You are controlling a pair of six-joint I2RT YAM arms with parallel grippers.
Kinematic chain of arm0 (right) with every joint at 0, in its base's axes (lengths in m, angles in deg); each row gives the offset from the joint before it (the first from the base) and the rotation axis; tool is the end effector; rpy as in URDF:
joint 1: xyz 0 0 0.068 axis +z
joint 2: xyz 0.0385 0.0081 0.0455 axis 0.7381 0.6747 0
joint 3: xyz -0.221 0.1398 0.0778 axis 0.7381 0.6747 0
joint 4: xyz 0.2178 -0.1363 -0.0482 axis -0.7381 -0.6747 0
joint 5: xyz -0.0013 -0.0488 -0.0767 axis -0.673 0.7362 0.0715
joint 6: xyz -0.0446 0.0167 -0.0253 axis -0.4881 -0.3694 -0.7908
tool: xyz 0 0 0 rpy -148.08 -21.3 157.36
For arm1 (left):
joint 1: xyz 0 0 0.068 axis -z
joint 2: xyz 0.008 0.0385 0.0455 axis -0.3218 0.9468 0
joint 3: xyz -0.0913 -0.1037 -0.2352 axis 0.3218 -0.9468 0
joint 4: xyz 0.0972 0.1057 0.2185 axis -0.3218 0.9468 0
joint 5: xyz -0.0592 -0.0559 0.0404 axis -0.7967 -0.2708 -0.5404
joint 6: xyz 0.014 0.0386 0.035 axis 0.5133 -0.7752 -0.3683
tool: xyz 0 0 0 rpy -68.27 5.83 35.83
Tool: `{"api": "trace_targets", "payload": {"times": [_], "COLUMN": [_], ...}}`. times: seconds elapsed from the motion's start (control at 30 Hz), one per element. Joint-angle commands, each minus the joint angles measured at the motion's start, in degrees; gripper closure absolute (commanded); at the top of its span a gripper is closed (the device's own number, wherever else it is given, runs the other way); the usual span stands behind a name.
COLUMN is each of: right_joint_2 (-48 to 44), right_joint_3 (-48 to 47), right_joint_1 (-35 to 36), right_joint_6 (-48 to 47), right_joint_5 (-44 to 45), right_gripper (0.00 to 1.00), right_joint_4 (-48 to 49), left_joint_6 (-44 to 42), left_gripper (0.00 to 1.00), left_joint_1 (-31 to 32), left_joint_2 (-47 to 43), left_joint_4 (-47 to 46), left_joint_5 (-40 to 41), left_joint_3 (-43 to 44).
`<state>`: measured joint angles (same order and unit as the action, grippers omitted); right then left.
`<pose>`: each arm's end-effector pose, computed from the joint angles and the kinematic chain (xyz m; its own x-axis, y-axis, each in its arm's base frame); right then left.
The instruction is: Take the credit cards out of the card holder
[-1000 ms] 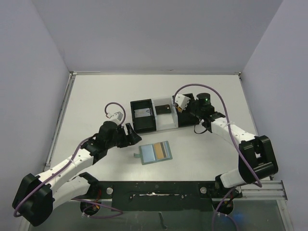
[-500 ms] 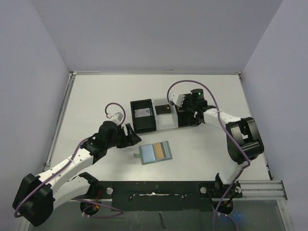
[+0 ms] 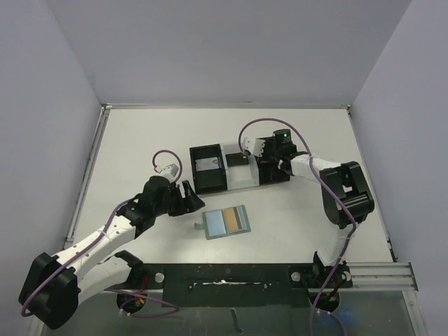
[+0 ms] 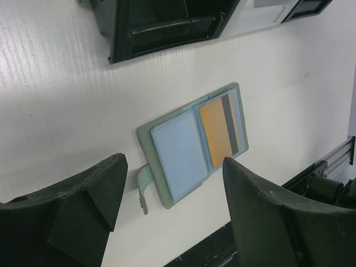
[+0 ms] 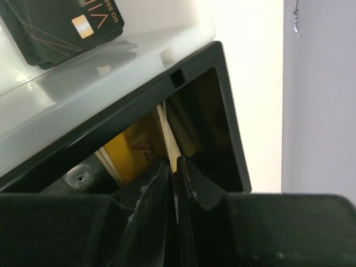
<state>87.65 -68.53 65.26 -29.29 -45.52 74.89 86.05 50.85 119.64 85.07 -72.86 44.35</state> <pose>0.3712 0.1236 0.1744 0.0422 -0.8774 -0.4779 -0.7149 0.3076 -0.6279 0.1705 -0.1133 0.2008 -0.8087 -0.3068 -0.5019 0.0886 0.7800 -0.6195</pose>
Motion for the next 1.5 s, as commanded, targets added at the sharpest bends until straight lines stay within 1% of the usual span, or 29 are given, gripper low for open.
{"api": "trace_targets", "payload": {"times": [0.0, 0.23, 0.3, 0.5, 0.57, 0.83, 1.17, 1.47], "right_joint_2": [0.9, 1.35, 0.75, -0.55, -0.83, -0.96, -0.98, -0.59], "right_joint_3": [-2.35, -2.72, -2.23, -2.47, -3.1, -4.28, -6.17, -7.01], "right_joint_1": [0.01, -0.11, -0.14, -0.68, -1.06, -1.41, -2.0, -2.22], "right_joint_6": [-2.59, -3.75, -3.9, -3.85, -3.5, -3.13, -2.58, -2.48], "right_joint_5": [-0.49, -1.59, -1.78, -0.87, -0.99, -1.71, -3.17, -3.58], "right_gripper": [0.86, 0.82, 0.76, 0.64, 0.61, 0.57, 0.53, 0.51], "right_joint_4": [1.38, -1.02, -1.23, -2.04, -2.61, -4.33, -8.81, -9.99], "left_joint_6": [-1.05, -1.4, -1.36, -1.6, -1.61, -1.49, -1.94, -1.87], "left_gripper": [0.31, 0.31, 0.31, 0.31, 0.31, 0.31, 0.31, 0.31], "left_joint_1": [-0.44, -0.67, -0.68, -0.72, -0.81, -0.79, -0.85, -0.87], "left_joint_2": [0.9, 2.03, 2.38, 3.37, 3.58, 4.65, 6.26, 8.11], "left_joint_4": [-1.36, -1.27, -1.39, -1.85, -1.92, -2.16, -2.03, -1.76], "left_joint_5": [-1.57, -2.16, -2.4, -3.25, -3.31, -4.37, -6.16, -7.28], "left_joint_3": [0.95, 1.17, 1.13, 1.21, 1.21, 1.24, 1.55, 1.83]}}
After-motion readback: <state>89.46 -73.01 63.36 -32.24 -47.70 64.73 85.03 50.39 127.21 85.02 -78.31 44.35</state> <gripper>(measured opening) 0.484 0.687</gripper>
